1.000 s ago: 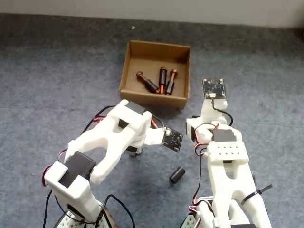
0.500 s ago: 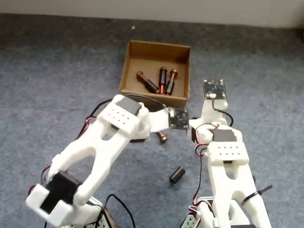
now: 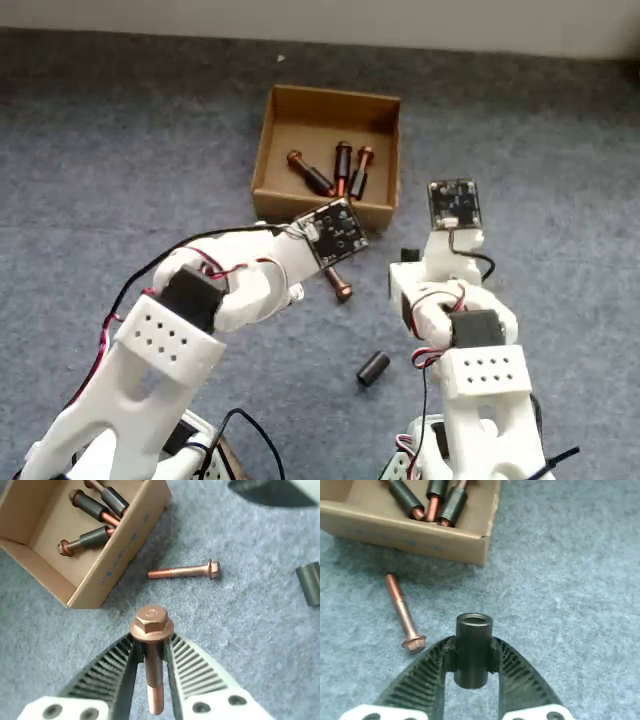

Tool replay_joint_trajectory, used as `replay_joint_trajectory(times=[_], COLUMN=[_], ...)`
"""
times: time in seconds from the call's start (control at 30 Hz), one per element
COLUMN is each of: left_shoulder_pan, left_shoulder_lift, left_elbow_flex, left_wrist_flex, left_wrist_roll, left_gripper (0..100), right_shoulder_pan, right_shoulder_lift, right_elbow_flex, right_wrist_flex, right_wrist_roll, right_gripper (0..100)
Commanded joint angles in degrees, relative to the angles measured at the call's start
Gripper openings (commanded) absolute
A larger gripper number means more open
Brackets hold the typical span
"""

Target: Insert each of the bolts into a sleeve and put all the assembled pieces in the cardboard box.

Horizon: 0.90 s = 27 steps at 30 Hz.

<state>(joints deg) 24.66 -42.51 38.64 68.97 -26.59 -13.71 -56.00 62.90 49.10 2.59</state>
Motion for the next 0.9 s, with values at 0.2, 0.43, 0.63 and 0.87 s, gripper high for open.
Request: replay_joint_trajectory(times=[0.2, 0.43, 0.63, 0.87], left_shoulder_pan=[-0.57, -0.57, -0.57, -0.57], left_shoulder_lift=[-24.22, -33.98, -38.81, -42.42], left_elbow_flex=[9.45, 13.67, 13.49, 13.49], left_wrist_flex=[-7.82, -13.54, -16.79, -22.95], left_wrist_roll=[15.03, 23.21, 27.87, 32.18], left_gripper=[0, 0, 0, 0], right_shoulder_pan=[-7.08, -13.14, -19.21, -23.34], right_shoulder_lift=[-19.38, -32.31, -42.33, -49.27], right_elbow_flex=[5.58, 8.92, 11.47, 16.48], right_wrist_flex=[0.31, 0.22, 0.13, -6.73], right_wrist_roll=[0.53, 0.70, 2.20, 4.31], right_gripper=[0.5, 0.5, 0.5, 0.5])
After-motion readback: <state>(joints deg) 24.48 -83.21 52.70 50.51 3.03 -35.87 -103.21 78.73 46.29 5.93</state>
